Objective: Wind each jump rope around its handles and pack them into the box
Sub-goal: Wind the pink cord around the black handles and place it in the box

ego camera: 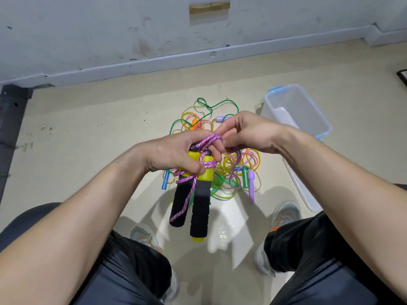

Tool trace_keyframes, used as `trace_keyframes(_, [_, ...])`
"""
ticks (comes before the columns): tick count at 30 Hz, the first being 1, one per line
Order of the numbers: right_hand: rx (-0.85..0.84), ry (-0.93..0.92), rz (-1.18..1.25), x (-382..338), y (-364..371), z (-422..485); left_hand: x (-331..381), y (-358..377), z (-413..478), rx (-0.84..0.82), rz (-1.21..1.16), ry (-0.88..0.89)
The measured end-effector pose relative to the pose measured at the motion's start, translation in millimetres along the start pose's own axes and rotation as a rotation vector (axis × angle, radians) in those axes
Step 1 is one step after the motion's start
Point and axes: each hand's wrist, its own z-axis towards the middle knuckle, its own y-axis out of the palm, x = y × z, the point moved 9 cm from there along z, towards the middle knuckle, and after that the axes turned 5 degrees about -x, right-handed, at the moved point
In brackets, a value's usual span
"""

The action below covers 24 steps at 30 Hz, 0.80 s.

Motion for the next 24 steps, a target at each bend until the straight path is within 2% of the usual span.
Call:
trace_keyframes(3, [-0.066, -0.033, -0.017, -6, -1, -4, 3, 2, -1, 0.002, -0.005, 0.005])
trace_keyframes(8, [-0.017, -0.011, 0.054, -1, -3, -3, 3, 0, -3, 0.016, 0.013, -0.003])
trace_keyframes(12, [-0.088, -0.001, 0.098, -1, 4, -5, -2, 1, -2, 0.013, 0.015, -0.032])
trace_keyframes(14, [-0.095, -0.035, 0.045, -6, 7, -8, -6, 1, -1, 0.012, 0.023, -0.042])
trace_keyframes(17, [0.000, -0.096, -0.027, -10, 5, -9, -11, -1, 0, 0.043, 0.026, -0.063])
trace_keyframes(24, [0.196, -0.128, 0.101, -2, -2, -7, -9, -10, 2, 0.143, -0.045, -0.003])
